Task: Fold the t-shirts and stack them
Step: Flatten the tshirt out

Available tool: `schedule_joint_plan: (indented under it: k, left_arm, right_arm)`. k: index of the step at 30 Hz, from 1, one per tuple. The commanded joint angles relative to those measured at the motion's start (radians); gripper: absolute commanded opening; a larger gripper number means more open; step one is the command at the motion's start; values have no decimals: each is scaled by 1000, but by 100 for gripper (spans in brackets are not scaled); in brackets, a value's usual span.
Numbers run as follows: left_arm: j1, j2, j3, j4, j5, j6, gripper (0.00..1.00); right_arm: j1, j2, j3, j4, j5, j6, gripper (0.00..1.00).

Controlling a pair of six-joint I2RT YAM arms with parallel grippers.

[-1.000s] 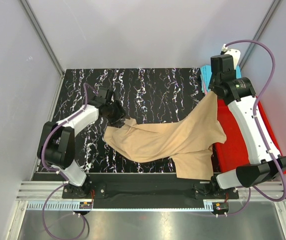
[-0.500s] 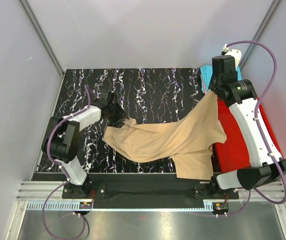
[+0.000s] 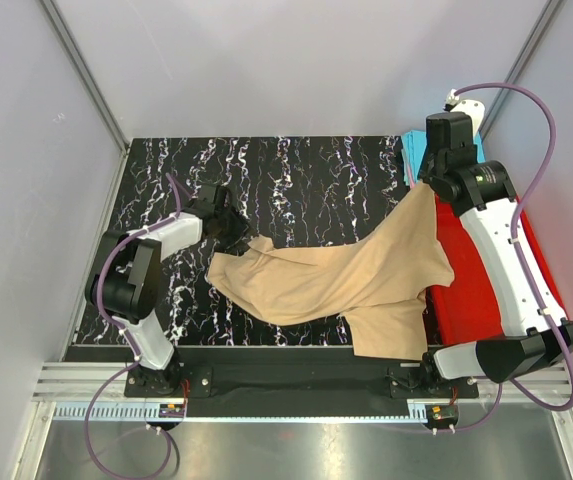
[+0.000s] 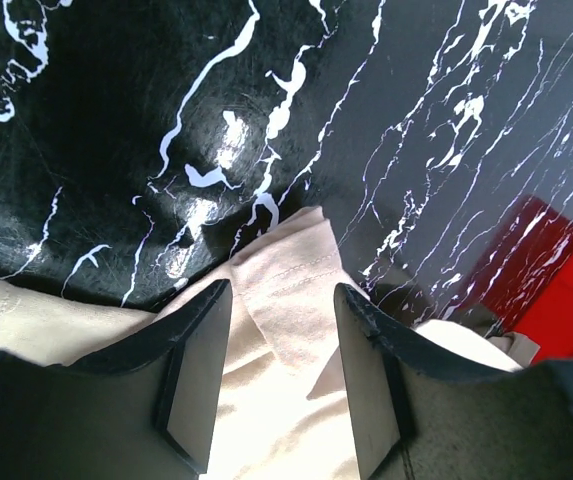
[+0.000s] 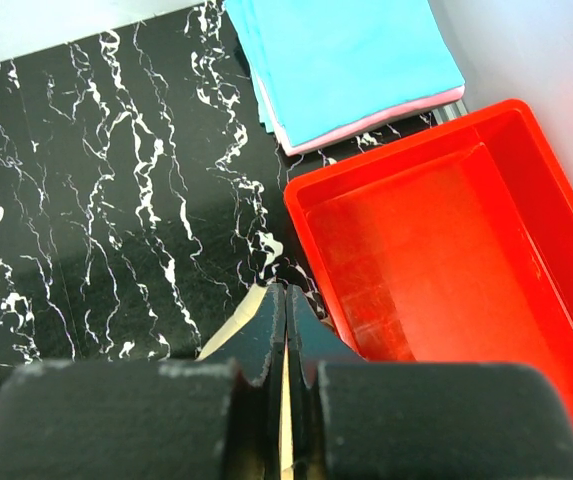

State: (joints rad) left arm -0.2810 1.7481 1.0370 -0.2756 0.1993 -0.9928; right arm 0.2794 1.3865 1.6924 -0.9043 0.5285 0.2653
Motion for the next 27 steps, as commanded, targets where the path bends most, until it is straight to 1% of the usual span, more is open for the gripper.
schedule_joint_plan:
  k: [1, 4, 7, 11, 15, 19, 27]
  left_arm:
    - [3, 1, 12, 15, -31, -9, 50]
    - [3, -18, -18, 35, -47, -23, 50]
    - [3, -16, -18, 30, -58, -24, 49]
    - [3, 1, -31, 79, -37, -33, 49]
    - [3, 13, -44, 108, -28, -58, 46]
    - [2, 14, -48, 112, -29, -63, 36]
    - [2, 1, -71, 113, -52, -73, 36]
  right_arm:
    - [-6, -40, -8, 50, -18, -3, 0]
    - [-6, -38, -10, 53, -21, -3, 0]
    - [-5, -40, -8, 54, -22, -5, 0]
    - [-6, -44, -13, 58, -24, -8, 0]
    - [-5, -46, -17, 59, -22, -6, 0]
    - [-5, -52, -25, 62, -19, -14, 0]
    - [-6, -50, -19, 70, -19, -20, 0]
